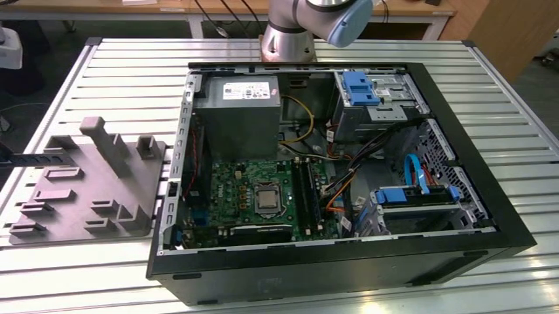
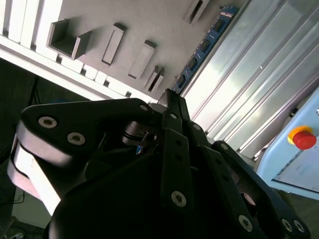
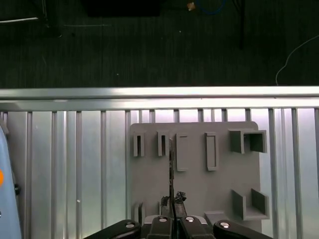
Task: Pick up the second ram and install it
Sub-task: 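Pick up the second ram and move it above second insertion slot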
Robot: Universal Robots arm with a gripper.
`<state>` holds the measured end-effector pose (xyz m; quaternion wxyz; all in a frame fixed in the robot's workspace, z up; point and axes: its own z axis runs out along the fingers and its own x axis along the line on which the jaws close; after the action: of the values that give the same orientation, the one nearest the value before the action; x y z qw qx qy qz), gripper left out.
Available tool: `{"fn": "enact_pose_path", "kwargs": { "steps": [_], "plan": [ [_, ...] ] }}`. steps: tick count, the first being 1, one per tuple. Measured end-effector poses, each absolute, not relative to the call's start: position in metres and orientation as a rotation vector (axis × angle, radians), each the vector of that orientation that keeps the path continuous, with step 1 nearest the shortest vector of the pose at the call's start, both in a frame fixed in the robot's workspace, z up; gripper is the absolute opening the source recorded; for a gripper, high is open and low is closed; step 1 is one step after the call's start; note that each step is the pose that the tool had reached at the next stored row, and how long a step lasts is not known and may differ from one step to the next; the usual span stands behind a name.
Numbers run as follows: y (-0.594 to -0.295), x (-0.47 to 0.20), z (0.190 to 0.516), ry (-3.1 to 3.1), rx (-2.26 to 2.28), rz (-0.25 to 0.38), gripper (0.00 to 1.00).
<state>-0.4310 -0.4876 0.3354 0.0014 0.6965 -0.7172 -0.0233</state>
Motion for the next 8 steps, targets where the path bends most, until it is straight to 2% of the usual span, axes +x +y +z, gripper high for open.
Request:
{"fn": "enact_pose_path", "kwargs": {
  "steps": [8],
  "plan": [
    [-0.488, -0.431, 0.353, -2.251, 2.186, -0.073, 0.12]
  ]
}}
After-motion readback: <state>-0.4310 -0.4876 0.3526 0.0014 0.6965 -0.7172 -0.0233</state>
